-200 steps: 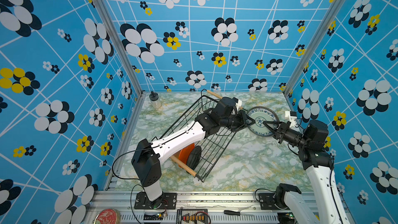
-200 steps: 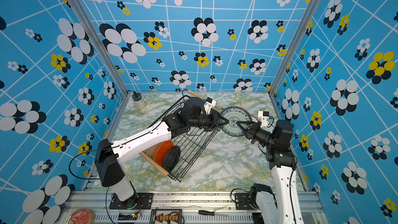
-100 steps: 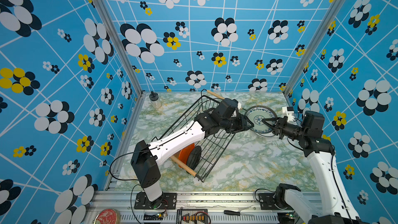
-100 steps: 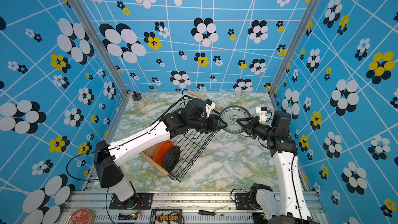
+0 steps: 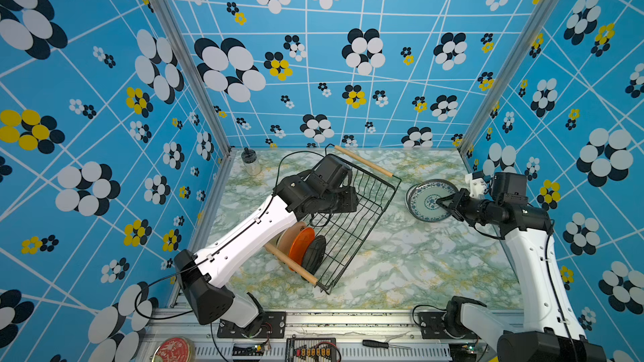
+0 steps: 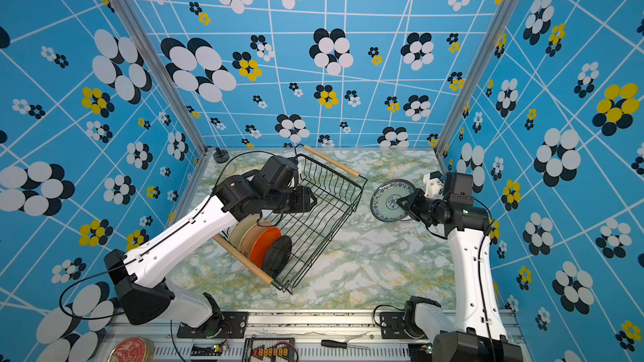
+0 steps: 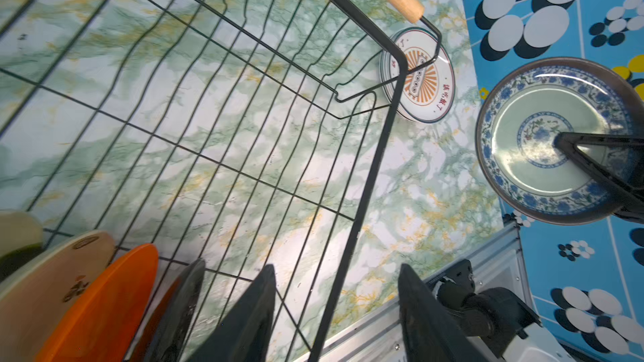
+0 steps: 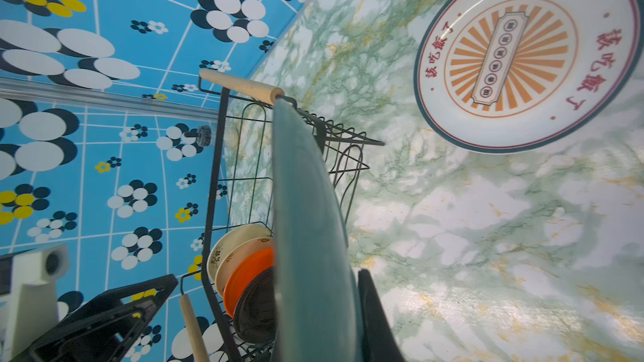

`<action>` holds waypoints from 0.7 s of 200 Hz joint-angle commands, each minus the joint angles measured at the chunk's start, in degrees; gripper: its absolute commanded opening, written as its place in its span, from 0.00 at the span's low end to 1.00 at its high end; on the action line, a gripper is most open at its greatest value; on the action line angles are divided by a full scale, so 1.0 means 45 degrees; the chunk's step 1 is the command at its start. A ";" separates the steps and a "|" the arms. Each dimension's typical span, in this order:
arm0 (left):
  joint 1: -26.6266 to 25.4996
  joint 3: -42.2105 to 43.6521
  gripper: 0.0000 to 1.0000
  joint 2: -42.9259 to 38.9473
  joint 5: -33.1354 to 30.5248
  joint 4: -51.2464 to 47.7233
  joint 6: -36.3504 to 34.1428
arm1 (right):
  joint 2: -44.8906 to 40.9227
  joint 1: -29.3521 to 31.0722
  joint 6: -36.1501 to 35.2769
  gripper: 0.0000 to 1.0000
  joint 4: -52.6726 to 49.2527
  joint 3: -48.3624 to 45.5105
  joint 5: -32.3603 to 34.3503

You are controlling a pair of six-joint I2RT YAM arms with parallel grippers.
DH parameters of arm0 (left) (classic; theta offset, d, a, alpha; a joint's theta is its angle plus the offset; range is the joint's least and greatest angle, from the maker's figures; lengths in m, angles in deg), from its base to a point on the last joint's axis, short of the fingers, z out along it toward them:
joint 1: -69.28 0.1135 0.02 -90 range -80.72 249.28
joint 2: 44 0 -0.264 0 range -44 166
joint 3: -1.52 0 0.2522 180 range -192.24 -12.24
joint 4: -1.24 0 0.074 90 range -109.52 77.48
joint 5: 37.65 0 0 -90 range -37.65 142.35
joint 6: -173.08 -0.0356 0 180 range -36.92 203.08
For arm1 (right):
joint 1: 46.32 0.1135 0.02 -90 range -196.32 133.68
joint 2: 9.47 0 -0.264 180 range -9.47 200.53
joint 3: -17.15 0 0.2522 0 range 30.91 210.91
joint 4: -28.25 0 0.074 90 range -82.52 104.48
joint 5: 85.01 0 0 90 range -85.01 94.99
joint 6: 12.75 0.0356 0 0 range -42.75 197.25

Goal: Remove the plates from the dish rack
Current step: 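Carry the blue plate toward the table with the right gripper while the left withdraws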

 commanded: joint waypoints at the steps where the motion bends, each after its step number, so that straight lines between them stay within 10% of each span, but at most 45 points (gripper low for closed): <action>1: 0.0327 0.0675 0.58 -0.0572 -0.1167 -0.1532 -0.0800 | -0.0022 -0.0070 -0.0906 0.00 -0.0993 -0.0338 0.1148; 140: 0.0359 0.3370 0.60 -0.2399 -0.2439 -0.3012 -0.1238 | 0.0425 -0.0070 -0.0404 0.00 0.0100 -0.3803 0.2368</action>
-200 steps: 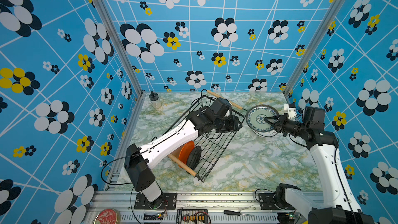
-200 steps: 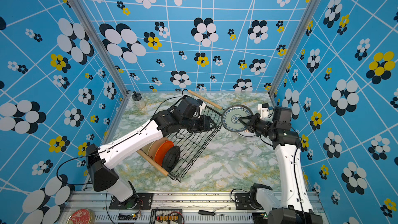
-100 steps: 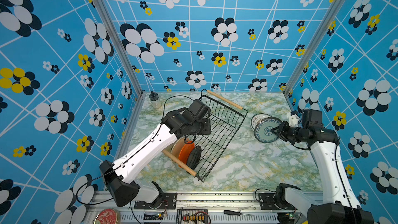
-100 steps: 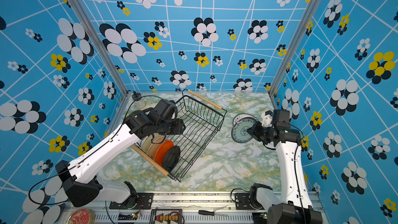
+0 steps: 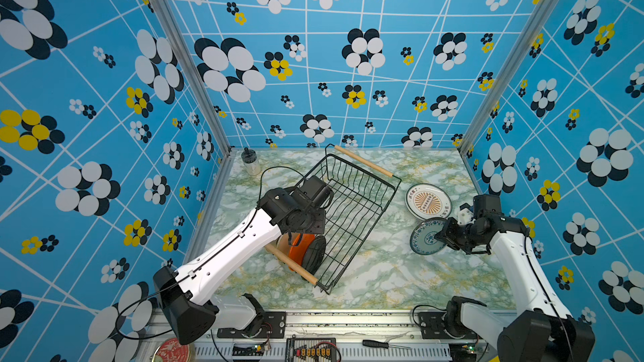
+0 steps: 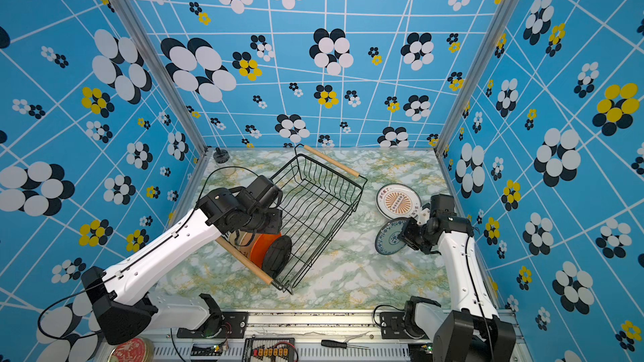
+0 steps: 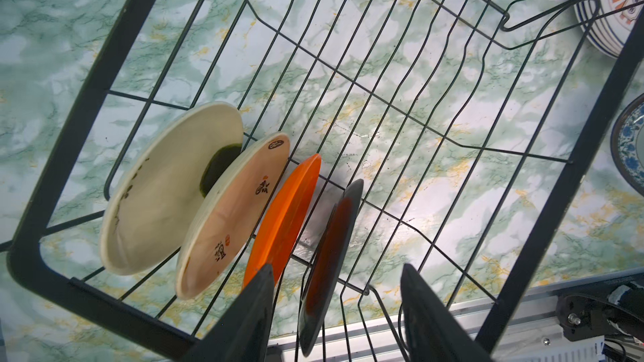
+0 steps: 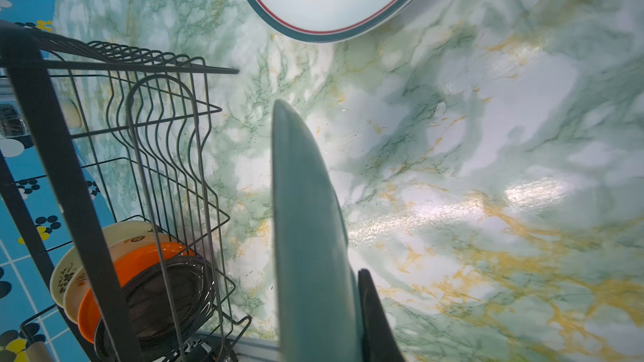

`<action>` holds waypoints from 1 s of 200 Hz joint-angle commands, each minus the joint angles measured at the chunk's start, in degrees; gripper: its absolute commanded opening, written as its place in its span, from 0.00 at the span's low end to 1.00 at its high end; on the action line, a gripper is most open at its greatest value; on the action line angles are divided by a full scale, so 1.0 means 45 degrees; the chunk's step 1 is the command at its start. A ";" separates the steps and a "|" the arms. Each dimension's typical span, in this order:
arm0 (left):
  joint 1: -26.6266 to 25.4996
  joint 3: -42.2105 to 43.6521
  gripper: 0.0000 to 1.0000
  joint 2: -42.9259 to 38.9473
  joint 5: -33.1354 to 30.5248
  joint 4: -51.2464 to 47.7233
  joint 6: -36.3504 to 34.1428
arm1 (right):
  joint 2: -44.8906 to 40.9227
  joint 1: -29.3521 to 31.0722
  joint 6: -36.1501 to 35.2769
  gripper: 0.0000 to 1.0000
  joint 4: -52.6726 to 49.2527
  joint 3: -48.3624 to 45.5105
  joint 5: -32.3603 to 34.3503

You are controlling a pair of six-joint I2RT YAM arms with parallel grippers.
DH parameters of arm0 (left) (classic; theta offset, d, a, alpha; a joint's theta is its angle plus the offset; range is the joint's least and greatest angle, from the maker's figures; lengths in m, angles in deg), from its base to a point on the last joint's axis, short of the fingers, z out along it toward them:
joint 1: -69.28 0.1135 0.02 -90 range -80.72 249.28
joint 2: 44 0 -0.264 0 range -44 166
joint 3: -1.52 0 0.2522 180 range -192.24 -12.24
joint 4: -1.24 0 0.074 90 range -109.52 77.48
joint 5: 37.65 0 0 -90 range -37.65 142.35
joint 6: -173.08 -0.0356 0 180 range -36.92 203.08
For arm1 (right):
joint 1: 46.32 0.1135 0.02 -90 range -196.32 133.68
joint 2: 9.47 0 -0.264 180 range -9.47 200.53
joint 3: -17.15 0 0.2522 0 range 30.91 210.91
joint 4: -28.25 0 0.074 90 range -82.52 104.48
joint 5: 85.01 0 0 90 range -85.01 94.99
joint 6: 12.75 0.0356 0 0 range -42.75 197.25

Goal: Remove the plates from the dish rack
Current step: 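Carry the blue plate toward the table with the right gripper while the left withdraws, then lower the blue-patterned plate flat onto the table beside the sunburst stack with the right gripper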

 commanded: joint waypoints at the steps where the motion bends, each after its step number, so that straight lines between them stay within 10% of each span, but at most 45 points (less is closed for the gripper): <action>1: -0.0037 0.0629 0.60 -0.0594 -0.0251 -0.0101 -0.0143 | 0.0086 -0.0070 0.0405 0.00 0.0624 -0.0274 0.0121; 200: -0.0495 0.2751 0.56 -0.0616 0.0875 0.1406 -0.0122 | 0.1827 -0.0068 0.1830 0.00 0.3847 -0.2684 0.0049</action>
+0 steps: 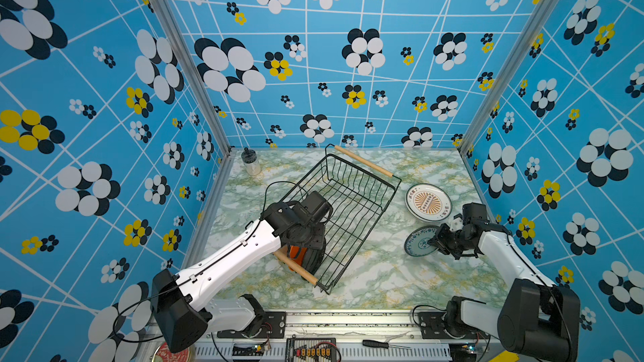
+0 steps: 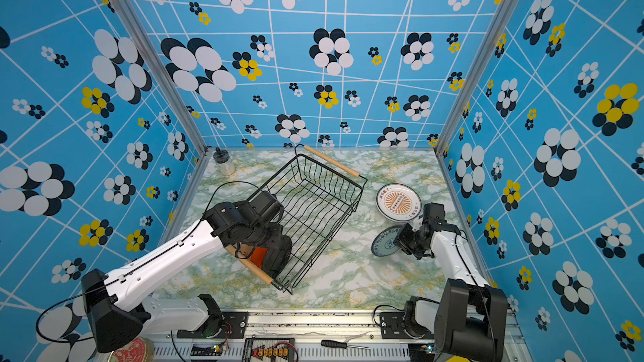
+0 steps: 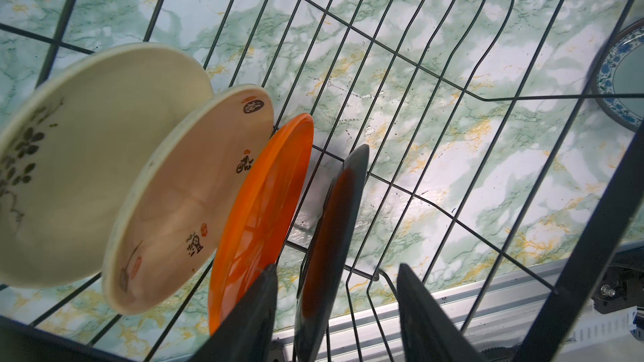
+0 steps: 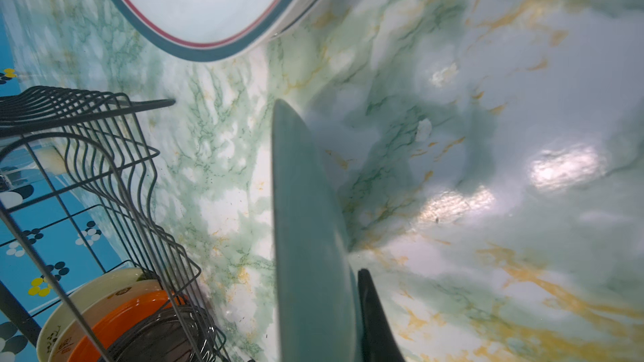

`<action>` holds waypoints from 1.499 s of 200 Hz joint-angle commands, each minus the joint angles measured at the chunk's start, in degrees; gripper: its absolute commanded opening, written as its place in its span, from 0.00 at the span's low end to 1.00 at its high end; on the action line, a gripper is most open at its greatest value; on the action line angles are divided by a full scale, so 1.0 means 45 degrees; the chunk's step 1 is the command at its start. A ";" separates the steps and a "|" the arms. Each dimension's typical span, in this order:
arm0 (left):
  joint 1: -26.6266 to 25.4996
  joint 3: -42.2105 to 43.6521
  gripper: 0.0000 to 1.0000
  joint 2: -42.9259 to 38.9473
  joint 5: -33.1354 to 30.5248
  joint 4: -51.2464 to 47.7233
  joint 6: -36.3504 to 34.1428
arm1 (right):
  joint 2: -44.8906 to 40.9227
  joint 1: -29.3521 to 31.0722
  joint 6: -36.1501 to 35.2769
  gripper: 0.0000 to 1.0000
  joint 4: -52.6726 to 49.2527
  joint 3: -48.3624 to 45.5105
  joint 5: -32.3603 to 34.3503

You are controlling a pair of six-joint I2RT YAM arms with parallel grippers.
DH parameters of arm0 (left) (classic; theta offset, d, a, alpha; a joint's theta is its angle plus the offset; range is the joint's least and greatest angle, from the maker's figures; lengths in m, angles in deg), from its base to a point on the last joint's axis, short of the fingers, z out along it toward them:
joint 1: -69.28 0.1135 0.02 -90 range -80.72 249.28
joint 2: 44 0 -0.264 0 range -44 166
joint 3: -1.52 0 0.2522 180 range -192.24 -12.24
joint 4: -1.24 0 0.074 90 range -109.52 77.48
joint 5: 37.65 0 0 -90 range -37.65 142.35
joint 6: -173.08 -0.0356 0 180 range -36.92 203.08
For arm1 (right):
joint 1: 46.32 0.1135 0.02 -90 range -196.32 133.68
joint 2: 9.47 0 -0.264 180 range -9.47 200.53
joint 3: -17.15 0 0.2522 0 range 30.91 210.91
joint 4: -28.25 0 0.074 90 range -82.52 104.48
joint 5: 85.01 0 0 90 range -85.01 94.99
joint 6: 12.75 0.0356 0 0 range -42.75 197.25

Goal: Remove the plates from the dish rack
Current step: 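Lower the blue-patterned plate flat onto the table beside the sunburst stack with the right gripper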

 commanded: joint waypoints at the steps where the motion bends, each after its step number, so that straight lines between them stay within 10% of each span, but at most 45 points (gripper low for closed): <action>1: -0.0098 0.0359 0.56 -0.0011 0.0108 0.0170 0.0061 | 0.0301 -0.0054 0.0207 0.01 0.0269 -0.0311 0.0248; 300: -0.0037 0.0685 0.50 0.0732 0.0147 0.0173 -0.0045 | 0.1184 -0.0043 0.0304 0.72 0.1117 -0.0885 0.0580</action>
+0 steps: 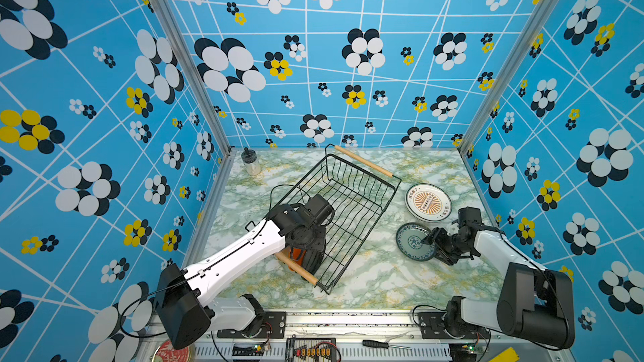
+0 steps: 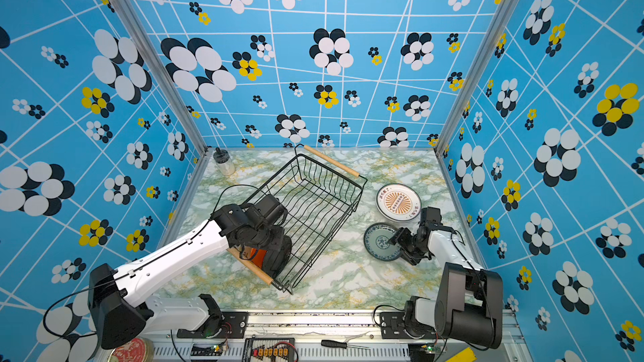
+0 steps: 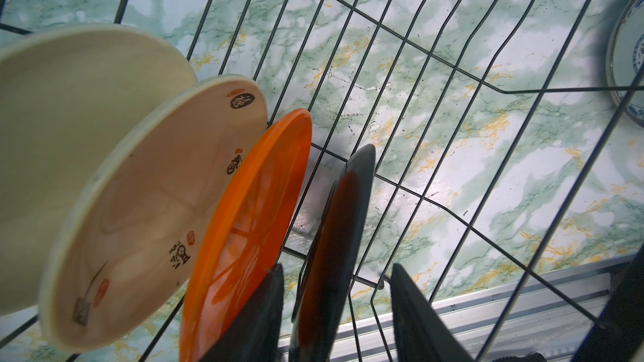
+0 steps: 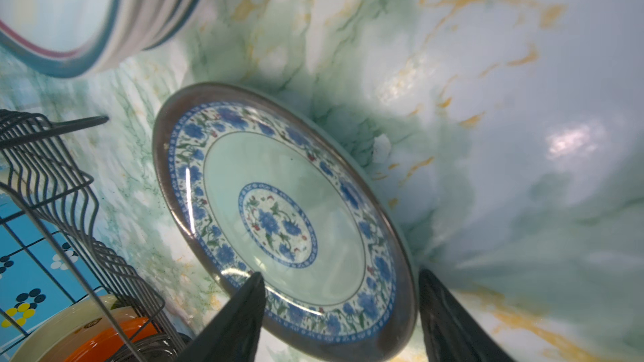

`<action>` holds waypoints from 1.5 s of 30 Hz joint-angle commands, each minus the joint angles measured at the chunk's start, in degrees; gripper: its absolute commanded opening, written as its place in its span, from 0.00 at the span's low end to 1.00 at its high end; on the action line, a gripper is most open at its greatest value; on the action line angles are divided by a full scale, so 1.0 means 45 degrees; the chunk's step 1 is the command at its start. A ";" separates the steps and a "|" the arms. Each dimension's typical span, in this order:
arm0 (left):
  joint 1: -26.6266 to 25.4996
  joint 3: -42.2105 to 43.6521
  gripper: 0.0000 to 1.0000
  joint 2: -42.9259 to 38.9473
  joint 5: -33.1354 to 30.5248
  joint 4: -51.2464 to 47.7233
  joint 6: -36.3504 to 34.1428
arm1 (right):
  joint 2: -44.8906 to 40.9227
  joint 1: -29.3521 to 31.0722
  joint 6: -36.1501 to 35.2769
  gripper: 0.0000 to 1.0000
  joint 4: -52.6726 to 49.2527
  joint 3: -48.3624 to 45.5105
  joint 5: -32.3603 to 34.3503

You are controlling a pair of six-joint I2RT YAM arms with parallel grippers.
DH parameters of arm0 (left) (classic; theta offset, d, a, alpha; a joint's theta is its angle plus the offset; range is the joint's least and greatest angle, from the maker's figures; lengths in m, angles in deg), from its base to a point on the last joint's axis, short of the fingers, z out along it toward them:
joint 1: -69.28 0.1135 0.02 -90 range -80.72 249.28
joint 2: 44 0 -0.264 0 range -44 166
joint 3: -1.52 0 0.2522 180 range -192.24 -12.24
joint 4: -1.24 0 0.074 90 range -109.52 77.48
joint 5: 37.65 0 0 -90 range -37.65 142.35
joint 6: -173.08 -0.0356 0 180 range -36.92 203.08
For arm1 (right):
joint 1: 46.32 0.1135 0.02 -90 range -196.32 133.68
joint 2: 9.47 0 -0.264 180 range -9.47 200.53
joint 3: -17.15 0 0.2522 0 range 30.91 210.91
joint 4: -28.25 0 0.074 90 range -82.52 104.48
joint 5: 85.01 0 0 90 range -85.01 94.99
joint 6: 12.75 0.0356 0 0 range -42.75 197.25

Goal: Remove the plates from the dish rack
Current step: 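Lower the blue-patterned plate flat onto the table beside the sunburst stack with the right gripper, then open the right gripper and withdraw while the left grasps the black plate in the rack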

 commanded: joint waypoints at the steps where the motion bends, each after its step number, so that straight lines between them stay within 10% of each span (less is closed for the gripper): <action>1: -0.0034 0.0111 0.50 0.0295 0.0045 -0.0362 -0.0040 | 0.0101 -0.0015 0.0023 0.72 0.0055 -0.0147 0.0182; 12: -0.0014 -0.0042 0.48 0.0913 -0.0170 -0.1019 0.0209 | 0.0169 -0.0021 0.0043 0.99 0.0042 0.0027 0.0433; 45: -0.0041 -0.0504 0.06 0.1726 -0.0082 -0.1767 -0.0223 | -0.3312 -0.0026 -0.0165 0.99 -0.3435 0.2791 0.0495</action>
